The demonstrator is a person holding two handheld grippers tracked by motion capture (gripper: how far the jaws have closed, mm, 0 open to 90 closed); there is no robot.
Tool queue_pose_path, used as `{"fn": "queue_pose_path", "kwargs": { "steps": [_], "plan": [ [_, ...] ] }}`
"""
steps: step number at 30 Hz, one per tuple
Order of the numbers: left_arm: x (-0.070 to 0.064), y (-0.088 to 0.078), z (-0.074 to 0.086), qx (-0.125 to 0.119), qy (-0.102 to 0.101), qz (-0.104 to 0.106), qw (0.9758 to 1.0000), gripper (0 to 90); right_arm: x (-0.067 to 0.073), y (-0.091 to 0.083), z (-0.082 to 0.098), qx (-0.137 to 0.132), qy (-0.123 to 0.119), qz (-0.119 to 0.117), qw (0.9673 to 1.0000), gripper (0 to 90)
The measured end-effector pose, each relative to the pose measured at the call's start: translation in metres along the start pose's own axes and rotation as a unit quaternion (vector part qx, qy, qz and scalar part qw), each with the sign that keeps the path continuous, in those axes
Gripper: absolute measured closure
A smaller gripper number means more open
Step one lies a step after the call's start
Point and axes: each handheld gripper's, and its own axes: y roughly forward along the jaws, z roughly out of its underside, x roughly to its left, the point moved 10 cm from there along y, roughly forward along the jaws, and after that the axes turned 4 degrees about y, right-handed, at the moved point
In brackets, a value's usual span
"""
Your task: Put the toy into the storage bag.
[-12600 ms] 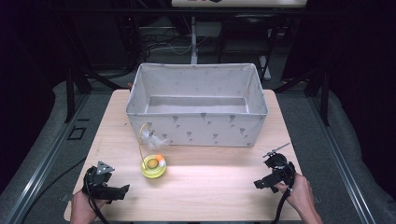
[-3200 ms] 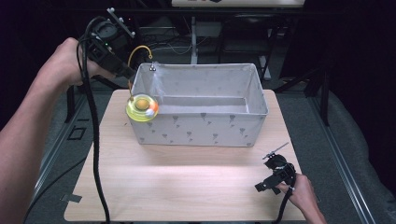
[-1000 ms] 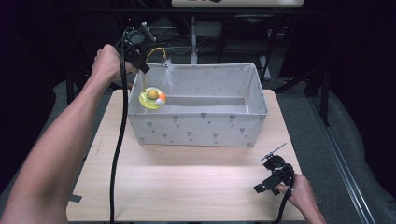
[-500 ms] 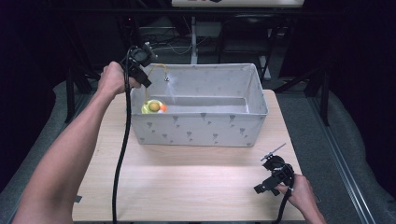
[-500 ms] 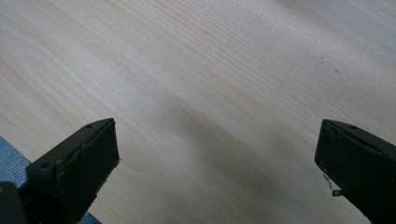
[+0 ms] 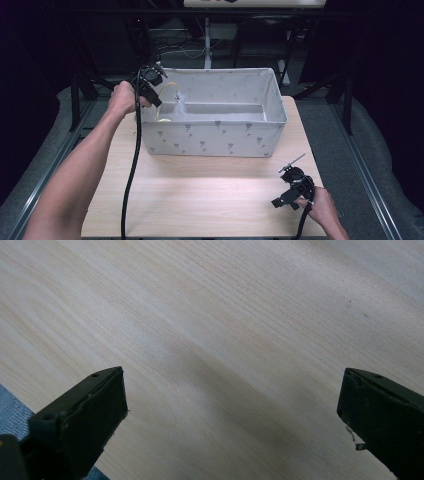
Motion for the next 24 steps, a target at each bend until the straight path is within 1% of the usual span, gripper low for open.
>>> {"fn": "queue_pose_path", "kwargs": {
  "steps": [1, 2, 4, 7, 13, 15, 17, 18, 20, 24],
  "plan": [
    [0.0, 0.001, 0.002, 0.003, -0.002, 0.002, 1.0, 88.4, 0.002, 0.002, -0.001, -0.012, 0.011, -0.002, 0.9999, 0.0],
    [0.0, 0.003, 0.004, 0.006, -0.003, 0.002, 1.0, 88.5, 0.002, 0.002, -0.001, -0.011, 0.01, -0.003, 0.9999, 0.0],
    [0.0, 0.006, 0.007, 0.009, -0.007, 0.005, 0.9999, 88.5, -0.001, -0.001, 0.001, 0.006, -0.005, 0.002, 1.0, 0.0],
    [0.002, 0.008, 0.009, 0.014, -0.009, 0.006, 0.9998, 88.4, 0.001, 0.0, 0.0, 0.0, 0.001, -0.002, 1.0, 0.0],
    [0.002, 0.012, 0.014, 0.026, -0.014, 0.014, 0.9995, 88.5, 0.0, -0.001, 0.001, 0.002, -0.002, 0.001, 1.0, 0.0],
    [0.002, 0.014, 0.017, 0.032, -0.012, 0.008, 0.9994, 88.4, 0.001, 0.0, 0.0, 0.001, -0.001, -0.002, 1.0, 0.0],
    [0.002, 0.018, 0.021, 0.037, -0.014, 0.011, 0.9991, 88.4, 0.001, -0.001, 0.0, 0.001, -0.002, -0.002, 1.0, 0.0],
    [0.003, 0.02, 0.024, 0.04, -0.014, 0.007, 0.9991, 88.4, 0.0, -0.001, 0.001, 0.003, -0.004, 0.001, 1.0, 0.0],
    [0.003, 0.022, 0.027, 0.04, -0.02, 0.011, 0.9989, 88.4, 0.001, -0.001, 0.0, 0.002, -0.002, -0.002, 1.0, 0.0],
    [0.006, 0.023, 0.031, 0.038, -0.03, 0.011, 0.9988, 88.4, 0.001, 0.0, 0.0, 0.002, -0.001, -0.002, 1.0, 0.0]
  ]
}}
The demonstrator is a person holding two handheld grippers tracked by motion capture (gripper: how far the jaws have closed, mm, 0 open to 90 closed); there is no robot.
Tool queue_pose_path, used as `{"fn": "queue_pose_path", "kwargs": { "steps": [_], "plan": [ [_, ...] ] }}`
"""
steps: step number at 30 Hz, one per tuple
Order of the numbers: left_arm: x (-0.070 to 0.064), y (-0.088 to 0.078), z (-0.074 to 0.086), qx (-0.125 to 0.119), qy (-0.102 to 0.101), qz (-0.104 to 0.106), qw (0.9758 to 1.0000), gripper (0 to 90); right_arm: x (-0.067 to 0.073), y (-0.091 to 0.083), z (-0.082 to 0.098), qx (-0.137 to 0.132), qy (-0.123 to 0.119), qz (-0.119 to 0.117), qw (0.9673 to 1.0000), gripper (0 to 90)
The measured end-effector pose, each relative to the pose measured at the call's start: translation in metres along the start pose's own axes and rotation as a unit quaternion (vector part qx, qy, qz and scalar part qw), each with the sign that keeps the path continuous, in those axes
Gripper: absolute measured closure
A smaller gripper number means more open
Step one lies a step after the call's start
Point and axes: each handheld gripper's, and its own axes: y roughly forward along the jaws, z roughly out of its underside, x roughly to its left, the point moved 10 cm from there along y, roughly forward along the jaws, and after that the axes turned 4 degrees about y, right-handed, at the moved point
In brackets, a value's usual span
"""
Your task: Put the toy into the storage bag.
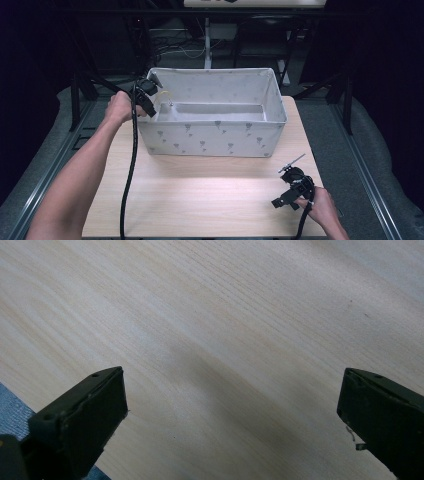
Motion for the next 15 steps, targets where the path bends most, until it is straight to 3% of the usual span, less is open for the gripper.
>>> {"fn": "queue_pose_path", "kwargs": {
  "steps": [15],
  "plan": [
    [0.0, 0.011, 0.011, 0.005, -0.011, 0.004, 0.9999, 87.8, -0.001, 0.0, 0.001, 0.005, -0.004, 0.003, 1.0, 0.0]
  ]
}}
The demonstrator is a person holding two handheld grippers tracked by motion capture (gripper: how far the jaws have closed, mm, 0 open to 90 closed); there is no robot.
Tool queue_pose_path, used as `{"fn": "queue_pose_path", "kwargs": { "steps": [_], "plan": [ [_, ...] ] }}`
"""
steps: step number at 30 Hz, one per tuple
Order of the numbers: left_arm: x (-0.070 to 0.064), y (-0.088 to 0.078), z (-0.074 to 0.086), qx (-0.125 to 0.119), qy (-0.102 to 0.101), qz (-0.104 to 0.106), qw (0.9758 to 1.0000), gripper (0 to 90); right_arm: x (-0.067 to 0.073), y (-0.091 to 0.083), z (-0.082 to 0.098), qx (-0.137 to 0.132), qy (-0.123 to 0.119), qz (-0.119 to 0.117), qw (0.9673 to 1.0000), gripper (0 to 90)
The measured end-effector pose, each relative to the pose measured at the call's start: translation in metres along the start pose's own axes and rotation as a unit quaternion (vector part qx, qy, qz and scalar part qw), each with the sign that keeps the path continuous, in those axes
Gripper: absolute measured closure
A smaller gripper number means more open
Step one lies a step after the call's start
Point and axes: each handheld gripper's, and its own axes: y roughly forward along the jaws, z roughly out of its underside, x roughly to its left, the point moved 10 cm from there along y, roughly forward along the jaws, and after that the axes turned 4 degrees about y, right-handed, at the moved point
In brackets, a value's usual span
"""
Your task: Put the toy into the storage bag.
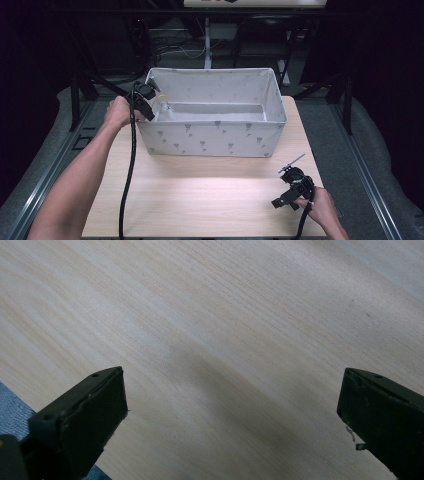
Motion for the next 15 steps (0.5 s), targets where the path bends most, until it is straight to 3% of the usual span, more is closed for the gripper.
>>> {"fn": "queue_pose_path", "kwargs": {
  "steps": [8, 15],
  "plan": [
    [-0.001, -0.012, -0.001, -0.026, -0.005, -0.001, 0.9996, 82.2, 0.001, 0.0, 0.0, 0.0, 0.001, -0.004, 1.0, 0.0],
    [-0.001, -0.031, -0.001, -0.062, -0.012, -0.022, 0.9978, 53.7, 0.003, 0.001, -0.001, -0.009, 0.006, -0.005, 0.9999, 0.0]
  ]
}}
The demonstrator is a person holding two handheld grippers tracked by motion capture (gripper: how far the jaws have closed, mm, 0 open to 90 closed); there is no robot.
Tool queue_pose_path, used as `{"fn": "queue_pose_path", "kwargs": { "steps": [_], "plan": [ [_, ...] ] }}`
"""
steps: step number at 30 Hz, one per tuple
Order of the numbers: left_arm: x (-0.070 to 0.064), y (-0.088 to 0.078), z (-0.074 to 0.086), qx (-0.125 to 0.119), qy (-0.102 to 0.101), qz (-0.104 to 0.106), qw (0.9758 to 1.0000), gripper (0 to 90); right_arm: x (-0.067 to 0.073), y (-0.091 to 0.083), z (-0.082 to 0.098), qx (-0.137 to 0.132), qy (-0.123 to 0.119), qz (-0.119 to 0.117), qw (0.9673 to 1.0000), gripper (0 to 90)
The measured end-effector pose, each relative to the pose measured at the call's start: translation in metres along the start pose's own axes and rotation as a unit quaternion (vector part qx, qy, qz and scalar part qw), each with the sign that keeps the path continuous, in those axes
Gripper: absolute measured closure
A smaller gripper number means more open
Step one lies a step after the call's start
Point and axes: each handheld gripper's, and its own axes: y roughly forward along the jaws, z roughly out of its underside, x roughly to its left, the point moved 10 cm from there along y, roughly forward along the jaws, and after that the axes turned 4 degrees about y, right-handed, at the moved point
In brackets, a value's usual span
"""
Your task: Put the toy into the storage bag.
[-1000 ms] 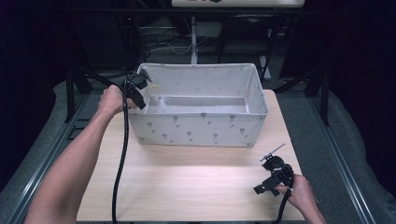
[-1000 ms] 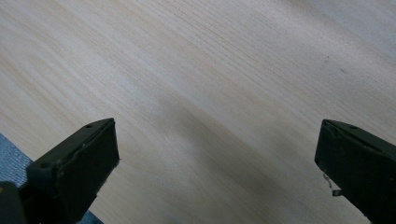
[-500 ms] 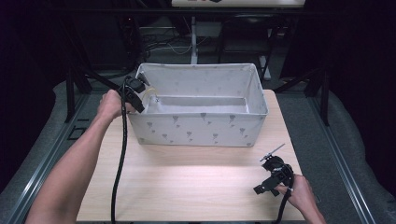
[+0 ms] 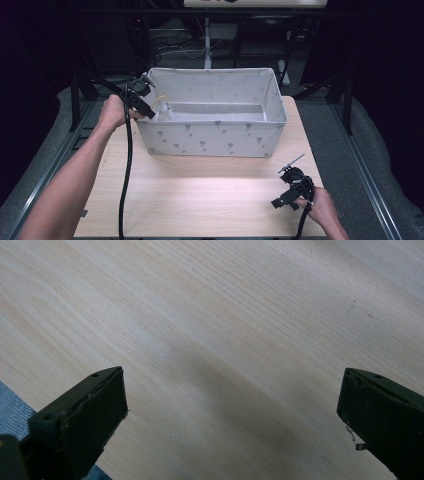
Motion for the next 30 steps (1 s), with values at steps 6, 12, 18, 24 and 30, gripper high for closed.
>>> {"fn": "queue_pose_path", "kwargs": {
  "steps": [6, 12, 18, 24, 30],
  "plan": [
    [0.002, -0.016, 0.001, -0.031, -0.008, -0.008, 0.9994, 34.4, -0.002, -0.002, 0.001, 0.006, -0.004, 0.003, 1.0, 0.0],
    [0.007, -0.044, 0.006, -0.071, -0.023, -0.014, 0.9971, 16.4, -0.002, -0.002, 0.001, 0.008, -0.005, 0.002, 1.0, 0.0],
    [0.005, -0.062, 0.018, -0.086, -0.028, -0.026, 0.9955, 9.5, -0.003, -0.002, 0.001, 0.01, -0.007, 0.005, 0.9999, 0.0],
    [0.005, -0.069, 0.035, -0.099, -0.041, -0.031, 0.9937, 0.4, -0.002, -0.001, 0.001, 0.006, -0.006, 0.004, 1.0, 0.0],
    [0.0, -0.073, 0.064, -0.112, -0.046, -0.042, 0.9918, 0.1, -0.001, 0.0, 0.001, 0.006, -0.005, 0.001, 1.0, 0.0]
  ]
}}
